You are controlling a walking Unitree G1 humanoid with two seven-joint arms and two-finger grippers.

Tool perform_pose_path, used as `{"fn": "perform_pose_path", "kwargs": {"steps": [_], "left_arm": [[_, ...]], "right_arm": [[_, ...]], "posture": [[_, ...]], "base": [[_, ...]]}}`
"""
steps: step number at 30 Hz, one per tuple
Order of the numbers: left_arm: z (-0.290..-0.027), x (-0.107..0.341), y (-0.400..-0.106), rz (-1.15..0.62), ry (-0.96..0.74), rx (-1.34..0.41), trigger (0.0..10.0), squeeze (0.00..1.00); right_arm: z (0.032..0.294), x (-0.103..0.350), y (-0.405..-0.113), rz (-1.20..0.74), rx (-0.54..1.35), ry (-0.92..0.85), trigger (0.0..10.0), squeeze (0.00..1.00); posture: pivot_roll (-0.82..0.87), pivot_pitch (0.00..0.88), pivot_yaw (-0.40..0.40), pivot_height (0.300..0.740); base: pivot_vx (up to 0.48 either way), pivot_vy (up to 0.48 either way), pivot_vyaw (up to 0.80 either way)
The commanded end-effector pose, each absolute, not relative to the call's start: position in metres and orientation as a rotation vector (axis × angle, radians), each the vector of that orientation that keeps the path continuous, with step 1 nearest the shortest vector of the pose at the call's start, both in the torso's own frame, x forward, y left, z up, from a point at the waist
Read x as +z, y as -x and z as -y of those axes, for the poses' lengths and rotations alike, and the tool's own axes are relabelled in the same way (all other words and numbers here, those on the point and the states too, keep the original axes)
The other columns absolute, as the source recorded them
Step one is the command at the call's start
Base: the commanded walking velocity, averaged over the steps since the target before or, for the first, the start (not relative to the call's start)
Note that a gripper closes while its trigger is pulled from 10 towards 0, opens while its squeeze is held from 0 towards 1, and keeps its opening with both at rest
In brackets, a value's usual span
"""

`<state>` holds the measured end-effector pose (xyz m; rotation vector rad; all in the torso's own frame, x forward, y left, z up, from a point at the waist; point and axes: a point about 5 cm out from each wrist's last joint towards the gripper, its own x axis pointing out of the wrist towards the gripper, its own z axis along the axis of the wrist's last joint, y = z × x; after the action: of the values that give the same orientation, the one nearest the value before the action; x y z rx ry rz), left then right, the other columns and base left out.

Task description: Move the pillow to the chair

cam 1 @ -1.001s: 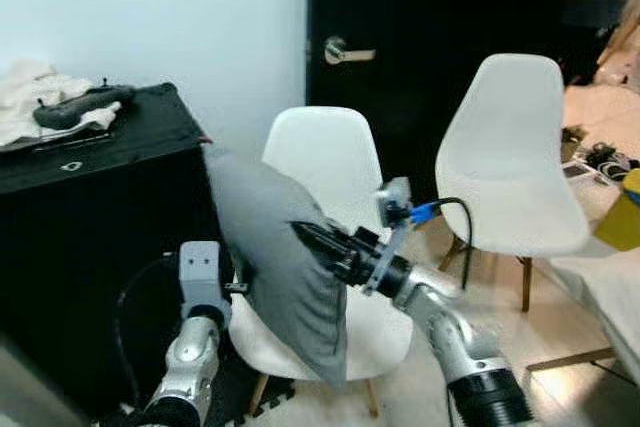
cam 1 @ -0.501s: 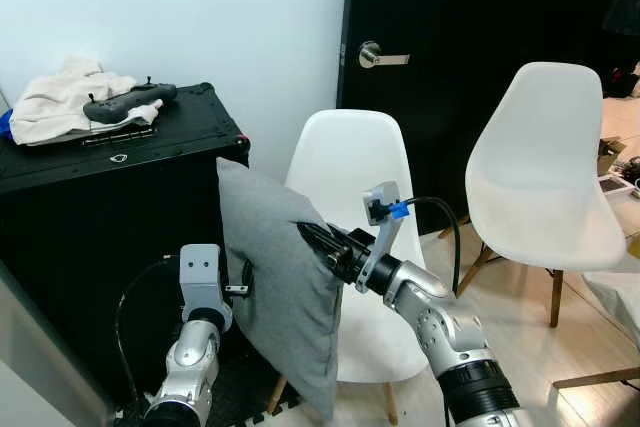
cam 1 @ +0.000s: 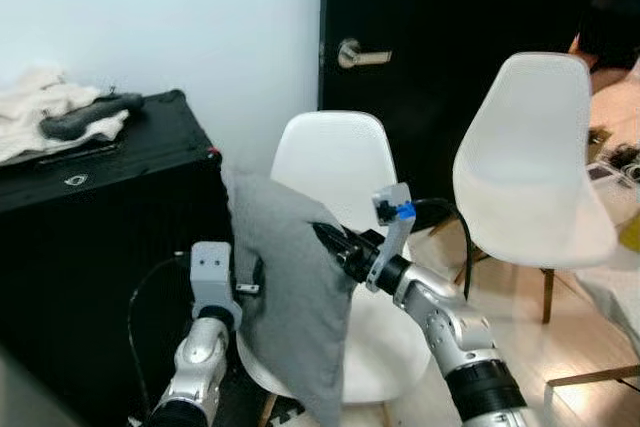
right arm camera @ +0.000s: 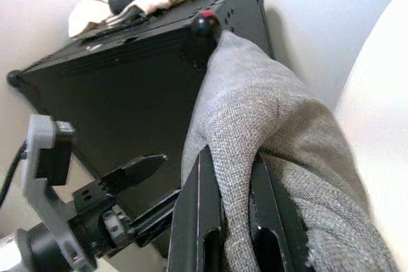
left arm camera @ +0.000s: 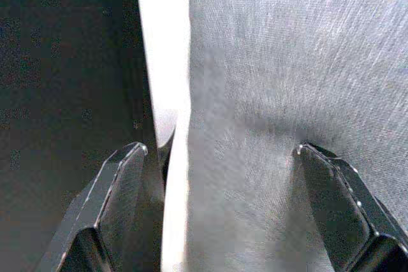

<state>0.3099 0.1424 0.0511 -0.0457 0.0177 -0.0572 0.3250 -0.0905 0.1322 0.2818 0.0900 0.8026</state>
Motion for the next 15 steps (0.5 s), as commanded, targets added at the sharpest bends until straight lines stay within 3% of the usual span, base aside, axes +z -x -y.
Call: {"fn": "perform_pose_path", "kwargs": {"steps": [1,5,11,15], "left_arm": [[-0.1438,0.0526,-0.3113,-0.018,0.042,-0.059,10.0,0.00],[-0.1425,0.0513,-0.3114,-0.029,0.043,-0.056,10.0,0.00],[-0.1374,0.0479,-0.3118,-0.063,0.061,-0.086,10.0,0.00],[-0.1369,0.0466,-0.3125,-0.083,0.034,-0.096,10.0,0.00]], "right_arm": [[0.0819,0.1441,-0.3269,-0.023,0.830,-0.267,10.0,0.00],[0.0817,0.1438,-0.3265,-0.024,0.829,-0.266,10.0,0.00],[0.0828,0.1409,-0.3264,-0.043,0.817,-0.262,10.0,0.00],[0.0841,0.1401,-0.3266,-0.050,0.810,-0.278,10.0,0.00]], "posture": [[0.11,0.010,0.009,0.700],[0.11,0.006,0.014,0.700],[0.10,0.003,0.016,0.700],[0.09,0.001,0.017,0.700]], "base": [[0.341,0.000,0.00],[0.262,0.000,0.00],[0.000,0.000,0.00],[0.000,-0.437,0.00]]}}
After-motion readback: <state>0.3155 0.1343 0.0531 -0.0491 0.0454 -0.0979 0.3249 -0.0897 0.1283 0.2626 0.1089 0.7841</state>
